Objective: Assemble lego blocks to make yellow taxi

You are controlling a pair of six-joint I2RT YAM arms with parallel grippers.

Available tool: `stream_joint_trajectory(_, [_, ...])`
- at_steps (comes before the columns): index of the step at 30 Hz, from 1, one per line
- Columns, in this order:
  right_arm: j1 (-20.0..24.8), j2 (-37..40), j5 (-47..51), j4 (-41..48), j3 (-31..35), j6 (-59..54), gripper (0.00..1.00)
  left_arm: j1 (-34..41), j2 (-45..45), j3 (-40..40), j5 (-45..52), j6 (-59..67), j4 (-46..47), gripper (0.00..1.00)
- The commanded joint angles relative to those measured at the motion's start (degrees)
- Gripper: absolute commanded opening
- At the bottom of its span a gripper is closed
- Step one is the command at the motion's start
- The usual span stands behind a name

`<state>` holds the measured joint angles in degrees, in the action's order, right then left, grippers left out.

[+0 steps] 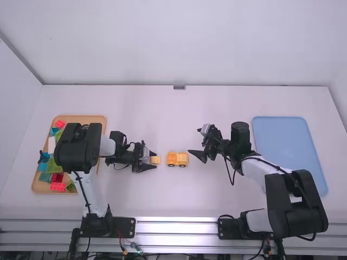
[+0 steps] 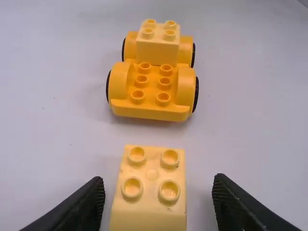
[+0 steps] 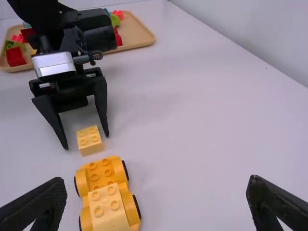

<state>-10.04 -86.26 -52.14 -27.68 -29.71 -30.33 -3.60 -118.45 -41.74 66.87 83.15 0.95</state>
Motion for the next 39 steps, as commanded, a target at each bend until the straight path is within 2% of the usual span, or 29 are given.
stream_joint_trajectory(1, [0.26,-0.33,-0.52,-0.2,0.48,0.15,0.98,-0.15,-1.33,-0.74,0.0,-0.13,0.48,0.51])
stream_joint_trajectory(8, [0.26,-0.33,1.38,2.51,0.5,-0.68,0.99,0.22,-1.33,-1.03,2.19,3.23,0.7,0.44])
stream_joint_trajectory(13, [0.17,-0.33,1.64,6.05,0.5,-4.26,0.99,0.28,-1.33,-1.03,2.71,3.65,0.17,0.35])
stream_joint_trajectory(19, [-2.29,-0.35,4.37,8.83,0.5,-8.17,0.99,0.24,-1.22,-1.01,2.54,3.69,0.5,0.26])
stream_joint_trajectory(26, [-5.31,-0.35,9.79,8.7,0.5,-7.17,0.99,0.17,-0.66,-1.75,3.45,3.23,1.64,0.24])
stream_joint_trajectory(30, [-6.12,-0.7,9.29,8.79,0.52,-7.23,0.99,0.22,2.34,-4.0,2.69,3.32,7.82,0.22])
stream_joint_trajectory(34, [-6.99,-4.0,8.44,8.35,0.52,-10.69,0.99,0.2,5.95,-5.84,2.73,3.54,13.33,0.22])
stream_joint_trajectory(36, [-7.67,-7.76,6.16,5.66,0.52,-11.61,0.99,0.24,8.46,-6.01,2.82,4.87,15.76,0.21])
stream_joint_trajectory(39, [-8.02,-13.55,1.05,-1.29,0.52,-11.74,0.99,1.49,10.49,-4.81,4.39,4.74,14.43,0.2])
